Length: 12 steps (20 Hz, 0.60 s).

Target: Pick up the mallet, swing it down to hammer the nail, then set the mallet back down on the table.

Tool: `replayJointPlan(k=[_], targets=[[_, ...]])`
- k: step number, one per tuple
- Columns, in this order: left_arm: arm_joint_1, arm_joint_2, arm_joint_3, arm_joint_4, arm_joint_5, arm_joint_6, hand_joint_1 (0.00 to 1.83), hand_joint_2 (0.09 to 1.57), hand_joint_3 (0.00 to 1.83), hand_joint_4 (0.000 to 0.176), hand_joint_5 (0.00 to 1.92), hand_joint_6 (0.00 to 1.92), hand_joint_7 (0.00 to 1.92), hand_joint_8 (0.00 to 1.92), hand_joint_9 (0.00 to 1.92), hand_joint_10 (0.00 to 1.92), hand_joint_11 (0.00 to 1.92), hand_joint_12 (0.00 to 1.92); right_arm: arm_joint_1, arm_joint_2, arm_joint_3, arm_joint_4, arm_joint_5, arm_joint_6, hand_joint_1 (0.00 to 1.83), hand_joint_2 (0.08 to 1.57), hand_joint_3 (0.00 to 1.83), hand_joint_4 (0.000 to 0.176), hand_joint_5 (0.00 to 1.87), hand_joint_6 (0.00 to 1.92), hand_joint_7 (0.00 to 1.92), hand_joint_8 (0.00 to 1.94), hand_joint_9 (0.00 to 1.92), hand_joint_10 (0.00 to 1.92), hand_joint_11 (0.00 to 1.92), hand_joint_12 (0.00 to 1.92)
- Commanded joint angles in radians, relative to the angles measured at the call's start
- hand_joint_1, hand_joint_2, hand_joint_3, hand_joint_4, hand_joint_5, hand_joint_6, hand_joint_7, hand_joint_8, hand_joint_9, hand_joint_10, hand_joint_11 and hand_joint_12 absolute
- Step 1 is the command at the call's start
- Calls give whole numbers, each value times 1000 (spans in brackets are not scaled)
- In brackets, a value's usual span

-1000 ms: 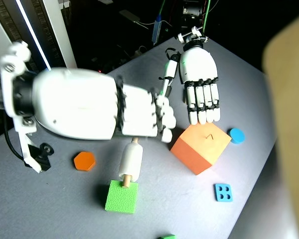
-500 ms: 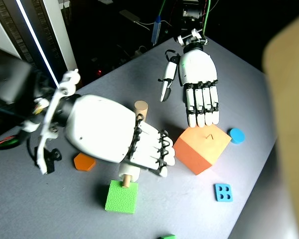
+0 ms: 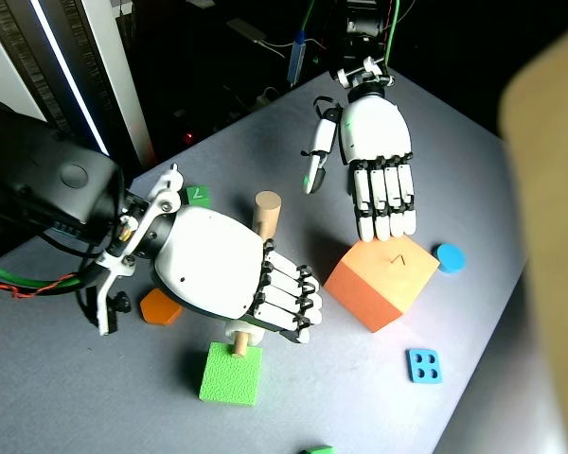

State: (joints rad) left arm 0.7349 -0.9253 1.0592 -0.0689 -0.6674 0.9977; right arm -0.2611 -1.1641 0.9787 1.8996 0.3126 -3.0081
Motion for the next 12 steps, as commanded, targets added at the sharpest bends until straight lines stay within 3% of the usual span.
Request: replayJointPlan(k=[1,6,9,11,12], targets=[[-4,1,5,-4,-109,-5,0,1306,0,0,43,6,19,1,0,0,0,88,1,-7,6,-27,-21,-2,1288,981,3,0,85,1,32,1,31,3,0,576],[1,-9,13,-4,-109,-22,0,1304,0,0,55,1,40,1,18,1,0,156,-13,-87,80,-26,-13,-2,1292,1000,5,0,49,1,3,0,3,0,0,408],[1,-11,14,-4,-104,-26,0,1305,0,0,71,3,41,4,19,6,0,160,-28,-113,101,-26,-7,-2,1260,985,0,0,98,12,46,8,30,8,0,583],[1,-11,14,-4,-101,-26,0,1301,0,0,46,1,17,3,0,0,0,72,-34,-130,115,-27,-7,-2,1230,995,2,0,93,4,42,1,30,4,0,567],[1,-11,14,-4,-99,-26,0,1304,0,0,54,0,18,0,0,0,0,117,-35,-136,120,-27,-7,-2,1221,996,1,0,92,2,38,0,28,2,0,551]])
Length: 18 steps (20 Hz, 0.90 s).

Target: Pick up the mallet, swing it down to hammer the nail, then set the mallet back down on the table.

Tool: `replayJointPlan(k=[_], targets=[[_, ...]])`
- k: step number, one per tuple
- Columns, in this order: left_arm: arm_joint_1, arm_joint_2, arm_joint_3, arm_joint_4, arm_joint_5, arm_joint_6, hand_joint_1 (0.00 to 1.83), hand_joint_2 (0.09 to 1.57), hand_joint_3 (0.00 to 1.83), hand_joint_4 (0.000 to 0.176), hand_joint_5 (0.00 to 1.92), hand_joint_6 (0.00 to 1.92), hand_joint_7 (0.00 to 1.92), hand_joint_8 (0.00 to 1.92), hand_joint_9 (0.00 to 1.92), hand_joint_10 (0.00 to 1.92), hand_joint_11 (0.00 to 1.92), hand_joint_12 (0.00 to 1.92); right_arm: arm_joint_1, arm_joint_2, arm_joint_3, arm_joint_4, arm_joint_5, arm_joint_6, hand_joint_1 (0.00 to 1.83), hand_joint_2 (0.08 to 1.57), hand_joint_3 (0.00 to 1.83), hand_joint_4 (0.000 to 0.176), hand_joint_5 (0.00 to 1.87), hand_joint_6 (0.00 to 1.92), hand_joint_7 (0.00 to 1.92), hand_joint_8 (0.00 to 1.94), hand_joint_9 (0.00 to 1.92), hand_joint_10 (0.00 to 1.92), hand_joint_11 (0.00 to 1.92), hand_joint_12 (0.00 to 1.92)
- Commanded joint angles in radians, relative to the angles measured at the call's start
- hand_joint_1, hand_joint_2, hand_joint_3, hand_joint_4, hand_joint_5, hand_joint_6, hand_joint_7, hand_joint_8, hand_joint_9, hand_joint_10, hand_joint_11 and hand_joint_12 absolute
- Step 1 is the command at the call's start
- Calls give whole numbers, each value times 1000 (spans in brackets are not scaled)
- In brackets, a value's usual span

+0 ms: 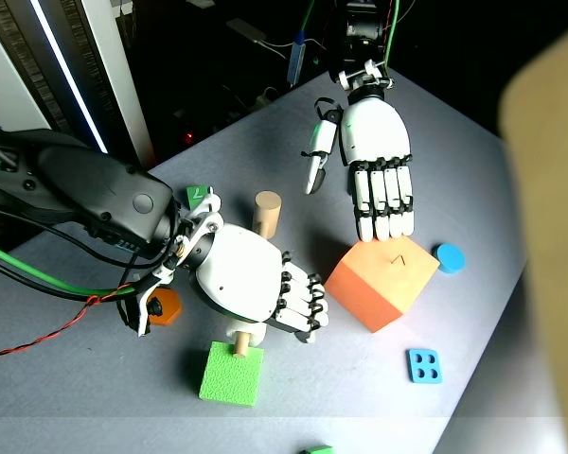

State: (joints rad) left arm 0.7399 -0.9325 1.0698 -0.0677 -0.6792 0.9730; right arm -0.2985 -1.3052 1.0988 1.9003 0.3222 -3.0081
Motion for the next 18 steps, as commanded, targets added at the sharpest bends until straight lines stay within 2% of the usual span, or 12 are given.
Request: replayJointPlan(k=[1,5,9,10,11,16,17,18], targets=[[-4,-4,4,-6,-86,-2,0,1304,0,0,54,0,18,0,0,0,0,117,1,0,6,-28,-17,-2,1221,996,1,0,92,2,38,0,28,2,0,551],[-4,-4,2,-5,-86,-2,0,1301,0,0,45,5,18,6,0,0,1,52,-7,-12,32,-31,-16,-2,1239,978,0,0,94,0,69,2,56,6,0,574],[-4,-4,1,-5,-86,-1,0,1298,0,0,69,3,43,3,15,1,0,102,-24,-16,34,-58,-20,-2,1221,969,0,0,117,4,94,4,82,10,0,672],[-4,-4,1,-5,-86,-1,0,1298,0,0,58,0,45,1,18,1,0,113,-29,-17,34,-62,-21,-2,1237,970,0,0,119,4,101,6,83,9,0,675],[-4,-4,1,-5,-85,-1,0,1303,2,0,28,3,12,1,3,0,0,35,-31,-17,34,-63,-21,-2,1247,963,0,0,130,8,106,6,84,8,0,672],[-4,-4,4,-5,-84,1,0,1311,4,0,39,6,39,10,12,4,20,35,-29,-21,36,-64,-25,-2,1179,986,2,0,89,3,71,1,63,2,0,598],[-4,-4,4,-5,-84,1,0,1310,3,0,30,1,29,4,3,0,14,36,-29,-20,36,-64,-25,-2,1190,963,0,0,119,11,98,7,85,8,0,673],[-5,-5,4,-5,-84,1,0,1309,2,0,16,0,9,0,0,0,2,32,-29,-20,36,-64,-25,-2,1220,974,0,0,114,5,84,3,68,3,0,627]])
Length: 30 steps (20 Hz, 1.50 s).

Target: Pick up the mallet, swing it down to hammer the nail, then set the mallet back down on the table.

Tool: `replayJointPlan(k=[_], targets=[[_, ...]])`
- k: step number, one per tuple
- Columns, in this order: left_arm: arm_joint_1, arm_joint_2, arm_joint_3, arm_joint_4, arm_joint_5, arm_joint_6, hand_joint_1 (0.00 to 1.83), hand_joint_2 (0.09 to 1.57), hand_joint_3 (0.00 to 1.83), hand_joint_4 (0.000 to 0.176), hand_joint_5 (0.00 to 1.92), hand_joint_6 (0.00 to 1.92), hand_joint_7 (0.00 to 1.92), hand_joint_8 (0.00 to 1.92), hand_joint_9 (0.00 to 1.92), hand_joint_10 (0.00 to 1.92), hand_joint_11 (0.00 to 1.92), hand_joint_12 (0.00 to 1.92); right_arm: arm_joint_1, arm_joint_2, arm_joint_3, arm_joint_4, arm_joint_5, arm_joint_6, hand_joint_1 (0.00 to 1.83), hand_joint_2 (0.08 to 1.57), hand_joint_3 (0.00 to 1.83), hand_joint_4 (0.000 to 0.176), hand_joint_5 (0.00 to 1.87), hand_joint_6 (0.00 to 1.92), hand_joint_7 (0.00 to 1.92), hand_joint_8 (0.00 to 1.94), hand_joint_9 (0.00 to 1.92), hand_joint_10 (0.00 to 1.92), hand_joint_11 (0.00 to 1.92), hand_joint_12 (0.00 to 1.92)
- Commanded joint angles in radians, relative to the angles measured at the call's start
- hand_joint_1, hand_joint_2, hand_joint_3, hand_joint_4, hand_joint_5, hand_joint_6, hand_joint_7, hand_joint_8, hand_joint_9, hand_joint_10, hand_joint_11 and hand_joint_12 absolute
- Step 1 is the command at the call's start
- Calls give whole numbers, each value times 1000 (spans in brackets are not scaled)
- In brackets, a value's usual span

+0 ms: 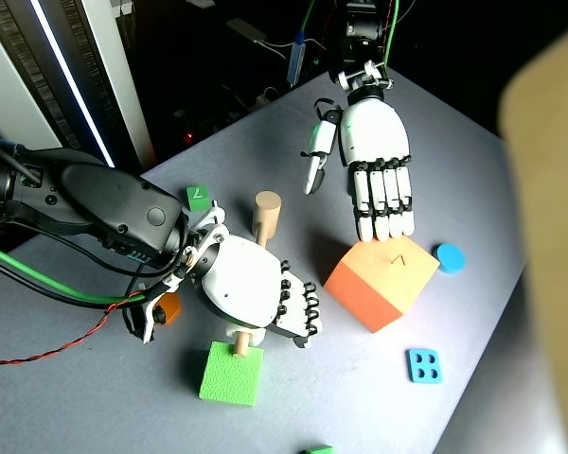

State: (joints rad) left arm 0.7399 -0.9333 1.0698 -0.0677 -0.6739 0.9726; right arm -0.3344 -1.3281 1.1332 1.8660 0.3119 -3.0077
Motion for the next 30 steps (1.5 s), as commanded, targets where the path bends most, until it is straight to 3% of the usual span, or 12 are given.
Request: replayJointPlan(k=[1,6,7,9,10,12,13,14,17,18,21,30], targets=[[-5,-4,4,-5,-90,2,0,1306,0,0,37,9,19,5,0,0,10,37,6,3,1,-29,-14,-2,1205,981,3,0,101,1,74,0,63,2,0,620],[-12,-4,3,-5,-90,2,0,1310,0,0,47,0,30,0,0,0,0,66,6,7,2,-29,-11,-2,1213,1040,9,0,452,51,559,79,553,157,40,1281],[-14,-4,3,-5,-88,2,0,1310,0,0,51,3,35,3,0,0,0,64,5,7,2,-29,-11,-2,1226,1027,4,0,612,59,662,186,538,602,160,1444],[-16,-4,3,-5,-87,2,0,1311,1,0,43,0,27,0,0,0,0,62,4,9,2,-29,-11,-2,1230,1006,0,0,820,136,544,941,430,1328,326,1701],[-16,-4,3,-5,-87,2,0,1313,1,0,55,2,41,3,5,1,0,81,4,10,2,-29,-11,-2,1165,1119,0,0,890,888,521,1244,466,1519,436,1777],[-16,-4,2,-5,-84,2,0,1317,1,0,49,5,40,6,5,2,0,45,8,13,2,-29,-11,-2,1184,1214,0,0,753,1211,807,1437,645,1641,608,1783],[-15,-4,1,-5,-82,2,0,1315,0,0,47,4,32,2,1,0,2,47,10,15,2,-29,-11,-2,1203,1209,0,0,779,1167,837,1459,781,1699,728,1814],[-13,-4,0,-5,-82,2,0,1319,3,0,44,2,38,4,4,2,0,48,12,17,2,-29,-11,-2,1135,1212,2,0,786,1300,864,1784,922,1877,910,1900],[-8,-4,1,-5,-81,4,0,1317,1,0,20,0,13,3,0,0,0,0,12,23,2,-29,-11,-2,1078,1231,9,0,767,1347,1021,1940,1129,1921,1200,1921],[-6,-4,1,-5,-81,4,0,1318,1,0,5,0,4,0,0,0,0,0,12,26,2,-29,-11,-2,926,1274,16,0,712,1771,1037,1941,1126,1921,1239,1921],[-4,-4,0,-5,-80,4,0,1312,0,0,4,1,1,0,0,0,0,0,11,36,-6,-29,-11,-2,414,1504,27,0,1013,1920,1070,1941,1080,1921,1195,1921],[-5,-4,2,-5,-79,3,0,1307,0,0,16,2,1,1,0,0,0,0,72,161,-131,-28,15,12,471,1527,0,0,918,1921,1059,1941,1095,1921,1179,1921]])
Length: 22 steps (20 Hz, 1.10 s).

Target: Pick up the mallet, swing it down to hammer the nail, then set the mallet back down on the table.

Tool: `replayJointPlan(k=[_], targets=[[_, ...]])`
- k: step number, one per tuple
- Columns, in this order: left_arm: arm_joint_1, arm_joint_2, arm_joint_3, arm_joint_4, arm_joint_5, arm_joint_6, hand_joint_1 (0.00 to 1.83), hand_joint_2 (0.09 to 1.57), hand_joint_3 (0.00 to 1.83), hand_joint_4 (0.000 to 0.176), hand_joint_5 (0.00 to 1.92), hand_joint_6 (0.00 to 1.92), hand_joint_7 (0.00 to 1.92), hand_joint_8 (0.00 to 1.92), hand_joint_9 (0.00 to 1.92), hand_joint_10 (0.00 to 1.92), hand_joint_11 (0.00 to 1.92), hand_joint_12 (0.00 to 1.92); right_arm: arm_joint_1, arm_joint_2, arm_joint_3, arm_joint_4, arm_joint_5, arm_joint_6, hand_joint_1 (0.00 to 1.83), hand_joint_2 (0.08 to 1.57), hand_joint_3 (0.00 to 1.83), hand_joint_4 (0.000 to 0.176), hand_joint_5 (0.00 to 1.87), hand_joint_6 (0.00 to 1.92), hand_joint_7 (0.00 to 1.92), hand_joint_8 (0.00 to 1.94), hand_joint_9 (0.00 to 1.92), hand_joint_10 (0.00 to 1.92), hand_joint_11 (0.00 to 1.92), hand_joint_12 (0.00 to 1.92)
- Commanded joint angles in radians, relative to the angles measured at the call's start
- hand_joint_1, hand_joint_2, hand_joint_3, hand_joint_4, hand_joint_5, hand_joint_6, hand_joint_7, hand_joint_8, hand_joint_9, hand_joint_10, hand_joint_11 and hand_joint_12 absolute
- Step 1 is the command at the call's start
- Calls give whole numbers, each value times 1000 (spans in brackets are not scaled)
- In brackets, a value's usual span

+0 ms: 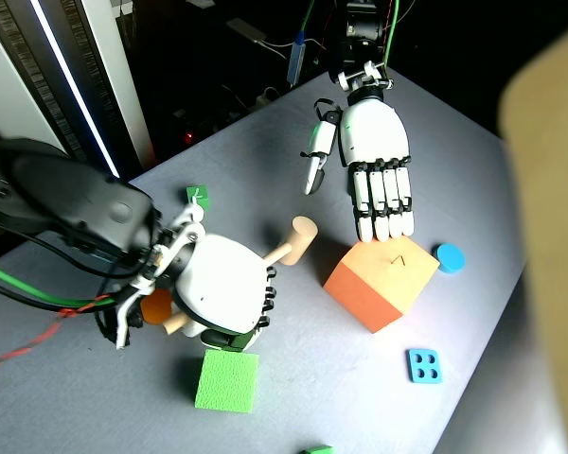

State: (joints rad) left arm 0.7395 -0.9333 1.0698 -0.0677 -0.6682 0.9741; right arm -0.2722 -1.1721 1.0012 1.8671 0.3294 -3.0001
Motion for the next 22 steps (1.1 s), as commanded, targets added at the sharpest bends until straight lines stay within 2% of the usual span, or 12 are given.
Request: replayJointPlan(k=[1,4,7,9,10,12,13,14,22], targets=[[-5,-4,2,-5,-85,2,0,1310,0,0,32,8,16,6,3,1,11,5,25,26,-13,-30,-3,11,471,1526,0,0,918,1921,1060,1941,1096,1921,1180,1921],[-8,-4,3,-1,-85,2,0,1310,0,0,25,4,19,6,2,1,1,0,79,90,-61,-30,6,17,422,1541,2,0,912,1921,1054,1941,1100,1921,1172,1921],[-11,-4,5,1,-84,2,0,1303,0,0,34,5,26,6,1,0,12,6,138,120,-70,-31,76,117,411,1542,1,0,897,1921,1036,1941,1068,1921,1134,1921],[-12,-3,6,1,-84,2,0,1305,0,0,29,2,25,4,3,1,8,5,164,121,-67,-38,72,156,434,1537,0,0,890,1921,1040,1941,1068,1921,1139,1921],[-13,-3,6,1,-84,2,0,1310,0,0,28,2,24,3,6,2,12,7,169,119,-68,-87,65,199,439,1534,0,0,890,1921,1041,1941,1069,1921,1141,1921],[-14,-3,7,2,-84,2,0,1310,0,0,41,6,30,5,7,2,14,8,171,108,-68,-359,101,447,443,1529,0,0,904,1921,1052,1941,1082,1921,1172,1921],[-14,-3,7,2,-84,2,0,1310,1,0,29,1,22,2,1,0,2,4,170,98,-62,-457,126,539,450,1528,0,0,905,1921,1057,1941,1093,1921,1181,1921],[-15,-3,7,2,-84,2,0,1309,0,0,40,6,34,6,8,3,10,7,171,78,-47,-497,140,578,447,1528,0,0,894,1921,1048,1941,1090,1921,1181,1921],[-15,-3,9,4,-79,2,0,1312,1,0,27,5,24,5,1,0,10,8,186,-81,93,-503,151,586,529,1494,0,0,906,1921,1023,1941,1054,1921,1131,1921]])
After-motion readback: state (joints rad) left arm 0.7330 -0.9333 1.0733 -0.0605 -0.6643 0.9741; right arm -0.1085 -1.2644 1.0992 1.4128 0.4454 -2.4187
